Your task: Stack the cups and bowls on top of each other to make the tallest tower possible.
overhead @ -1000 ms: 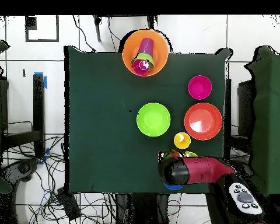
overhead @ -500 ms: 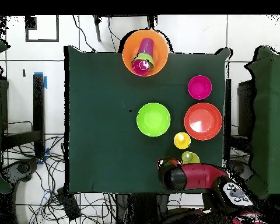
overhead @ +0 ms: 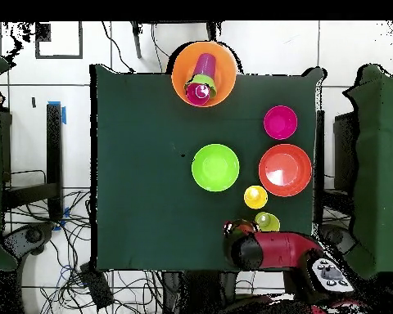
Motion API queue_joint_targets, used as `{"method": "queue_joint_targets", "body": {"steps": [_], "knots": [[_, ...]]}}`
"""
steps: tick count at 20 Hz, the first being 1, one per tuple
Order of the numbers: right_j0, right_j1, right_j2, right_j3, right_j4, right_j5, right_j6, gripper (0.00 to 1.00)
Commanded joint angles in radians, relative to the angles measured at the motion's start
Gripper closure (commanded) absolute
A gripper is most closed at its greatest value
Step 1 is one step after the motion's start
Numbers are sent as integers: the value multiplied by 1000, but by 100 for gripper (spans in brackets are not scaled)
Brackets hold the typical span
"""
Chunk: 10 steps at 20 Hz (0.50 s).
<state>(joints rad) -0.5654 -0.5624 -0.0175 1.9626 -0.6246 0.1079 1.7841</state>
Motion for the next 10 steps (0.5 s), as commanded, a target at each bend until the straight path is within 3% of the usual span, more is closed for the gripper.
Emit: {"method": "queue_joint_targets", "body": {"steps": [1, 4, 6, 10], "knots": [[12, -109, 109, -60, -14, 33, 14, 0], [-16, -138, 158, -40, 1, 52, 3, 0], [-75, -154, 230, -8, 27, 62, 2, 0], [-135, -146, 305, -15, 6, 45, -16, 0]]}}
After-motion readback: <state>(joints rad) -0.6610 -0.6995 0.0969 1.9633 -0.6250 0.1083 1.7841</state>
